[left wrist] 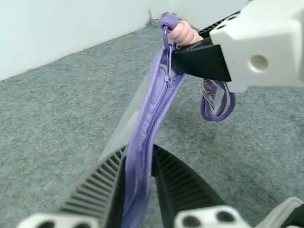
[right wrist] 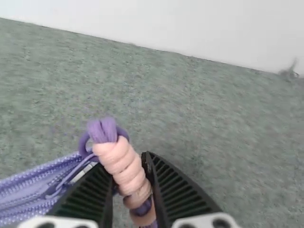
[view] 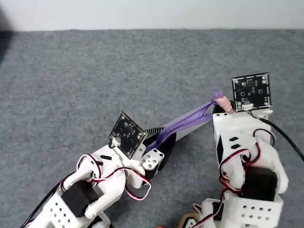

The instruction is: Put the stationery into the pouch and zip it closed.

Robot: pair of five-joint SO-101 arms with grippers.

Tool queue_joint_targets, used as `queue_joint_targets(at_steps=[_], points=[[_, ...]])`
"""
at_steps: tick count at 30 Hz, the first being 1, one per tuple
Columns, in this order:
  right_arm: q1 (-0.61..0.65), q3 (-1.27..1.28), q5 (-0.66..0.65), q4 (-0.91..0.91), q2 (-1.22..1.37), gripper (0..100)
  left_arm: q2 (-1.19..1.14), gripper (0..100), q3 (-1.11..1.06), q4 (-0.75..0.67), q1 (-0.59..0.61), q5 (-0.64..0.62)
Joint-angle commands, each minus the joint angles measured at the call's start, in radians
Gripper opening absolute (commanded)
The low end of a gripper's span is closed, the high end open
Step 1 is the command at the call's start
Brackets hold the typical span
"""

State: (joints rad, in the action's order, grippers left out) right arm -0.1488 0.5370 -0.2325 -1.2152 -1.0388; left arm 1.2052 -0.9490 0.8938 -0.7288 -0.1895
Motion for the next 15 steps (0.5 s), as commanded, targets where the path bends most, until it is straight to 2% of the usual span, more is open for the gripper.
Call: queue_joint_targets(at_steps=[1,3,10,15], points=[[-0.131,-0.069,-0.008,-0.025,-0.001,0.8,0.009,1,0.041,0.028,0.069,0.006],[-0.108,-0.121,-0.003,-0.059,-0.001,0.8,0.006,1,0.041,0.028,0.068,0.005],[0.170,-0.304,0.123,-0.202,0.001,0.8,0.002,1,0.038,0.021,0.066,0.003],[0.303,-0.399,0.227,-0.364,0.002,0.8,0.002,1,0.038,0.021,0.071,0.003]])
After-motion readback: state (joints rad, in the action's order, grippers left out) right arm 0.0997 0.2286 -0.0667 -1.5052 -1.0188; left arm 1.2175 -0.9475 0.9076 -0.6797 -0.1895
